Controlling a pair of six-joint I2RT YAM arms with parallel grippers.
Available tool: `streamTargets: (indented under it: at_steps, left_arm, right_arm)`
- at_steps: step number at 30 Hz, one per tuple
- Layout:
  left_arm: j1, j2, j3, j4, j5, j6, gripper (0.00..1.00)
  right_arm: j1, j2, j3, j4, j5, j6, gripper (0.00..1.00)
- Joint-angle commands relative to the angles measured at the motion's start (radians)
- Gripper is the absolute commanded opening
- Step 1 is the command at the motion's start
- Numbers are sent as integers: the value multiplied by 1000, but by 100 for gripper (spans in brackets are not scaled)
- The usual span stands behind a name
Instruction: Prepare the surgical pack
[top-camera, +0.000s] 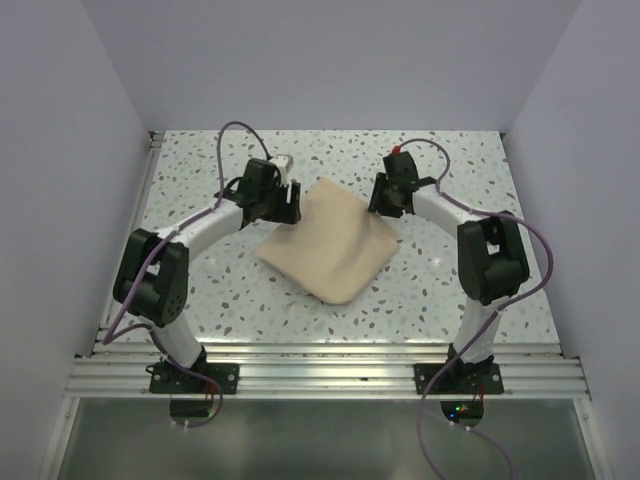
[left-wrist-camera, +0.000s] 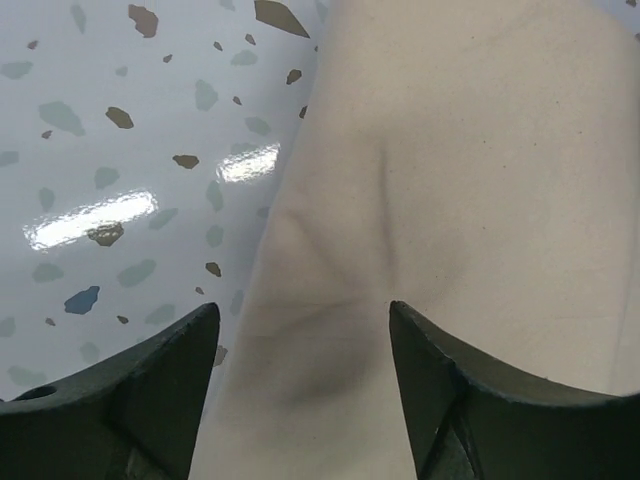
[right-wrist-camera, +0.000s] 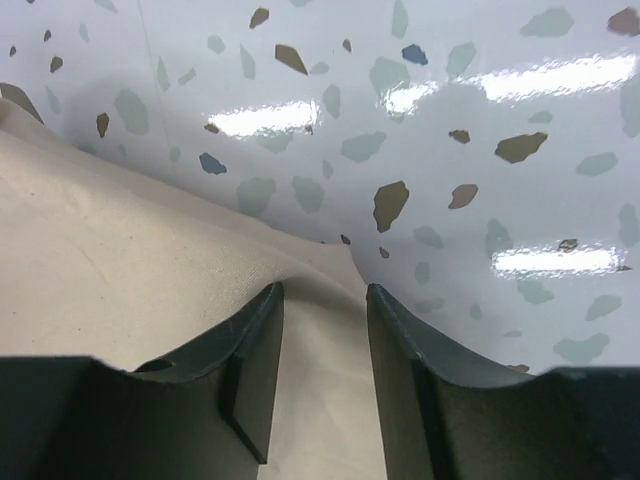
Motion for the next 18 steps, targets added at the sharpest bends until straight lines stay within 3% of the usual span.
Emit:
streamTargets:
  at_steps: [1, 8, 14, 18]
  left_arm:
    - [69, -75, 62, -43, 12, -33, 73]
    - [87, 34, 156, -105, 24, 16, 74]
    - [89, 163, 222, -66, 275, 97, 69]
    - [89, 197, 213, -61, 317, 103, 69]
  right_arm:
    - [-23, -48, 38, -5, 44, -32, 44]
    - [-23, -178, -83, 27, -6, -38, 52]
    - [-23, -227, -131, 14, -45, -46, 54]
    - [-23, -237, -162, 21, -88, -44, 56]
